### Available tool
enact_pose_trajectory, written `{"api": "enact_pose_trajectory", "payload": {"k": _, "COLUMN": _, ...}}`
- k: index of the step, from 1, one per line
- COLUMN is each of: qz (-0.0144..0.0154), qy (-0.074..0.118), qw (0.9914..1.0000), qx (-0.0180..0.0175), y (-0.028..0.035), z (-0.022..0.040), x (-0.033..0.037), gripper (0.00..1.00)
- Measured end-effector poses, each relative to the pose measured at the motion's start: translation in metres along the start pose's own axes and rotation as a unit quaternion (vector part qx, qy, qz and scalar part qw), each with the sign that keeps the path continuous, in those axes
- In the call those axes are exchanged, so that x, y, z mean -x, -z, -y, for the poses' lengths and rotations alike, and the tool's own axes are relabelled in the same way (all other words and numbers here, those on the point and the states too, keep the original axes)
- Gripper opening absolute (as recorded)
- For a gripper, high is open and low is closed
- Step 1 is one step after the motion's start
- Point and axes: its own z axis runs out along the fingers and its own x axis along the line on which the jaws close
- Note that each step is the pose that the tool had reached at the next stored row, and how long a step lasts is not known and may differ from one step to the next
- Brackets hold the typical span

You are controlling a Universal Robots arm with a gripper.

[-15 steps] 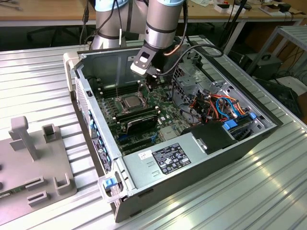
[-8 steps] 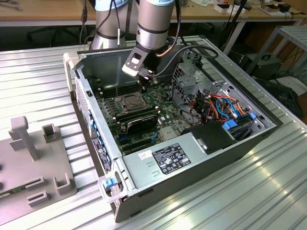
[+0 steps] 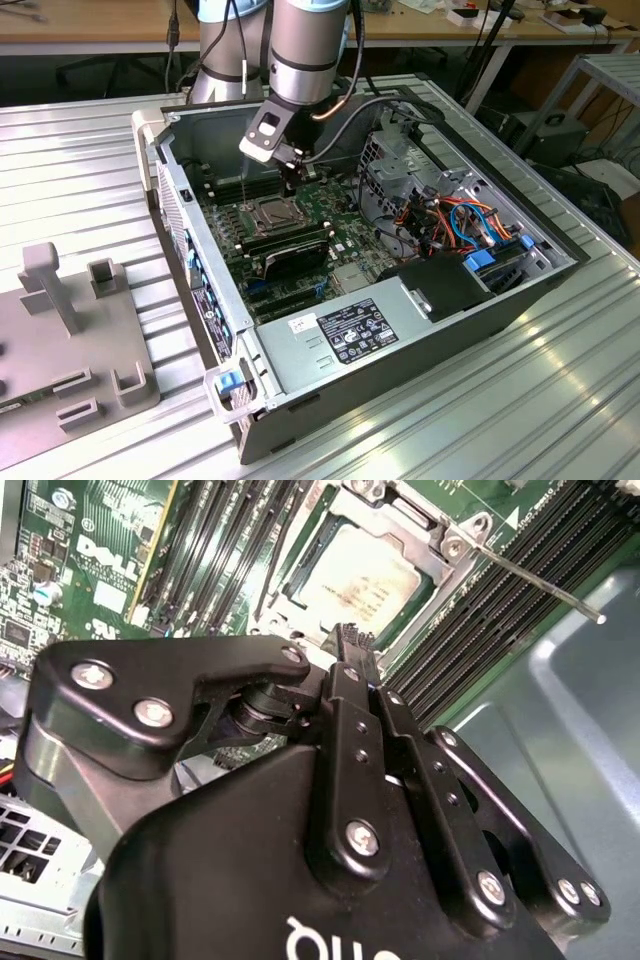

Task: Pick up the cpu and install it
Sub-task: 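Close the cpu cover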

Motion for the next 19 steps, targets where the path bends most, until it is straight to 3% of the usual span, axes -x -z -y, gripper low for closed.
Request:
{"api": "enact_pose_trajectory", "payload": {"k": 14, "qz": 0.0, "qy": 0.0, "qw": 1.0, "qx": 0.0, "y": 0.0001, "z": 0.0005, "x": 0.0, "gripper": 0.11}}
{"api": "enact_pose_trajectory", "payload": {"k": 15, "qz": 0.0, "qy": 0.0, "qw": 1.0, "qx": 0.0, "y": -0.0003, "z": 0.0107, "x": -0.0003, "gripper": 0.11}}
{"api": "enact_pose_trajectory", "payload": {"k": 17, "qz": 0.0015, "qy": 0.0, "qw": 1.0, "qx": -0.0001, "y": -0.0112, "z": 0.0286, "x": -0.0013, "gripper": 0.11}}
{"api": "enact_pose_trajectory", "payload": {"k": 19, "qz": 0.0016, "qy": 0.0, "qw": 1.0, "qx": -0.0001, "y": -0.0119, "z": 0.0288, "x": -0.0013, "gripper": 0.11}}
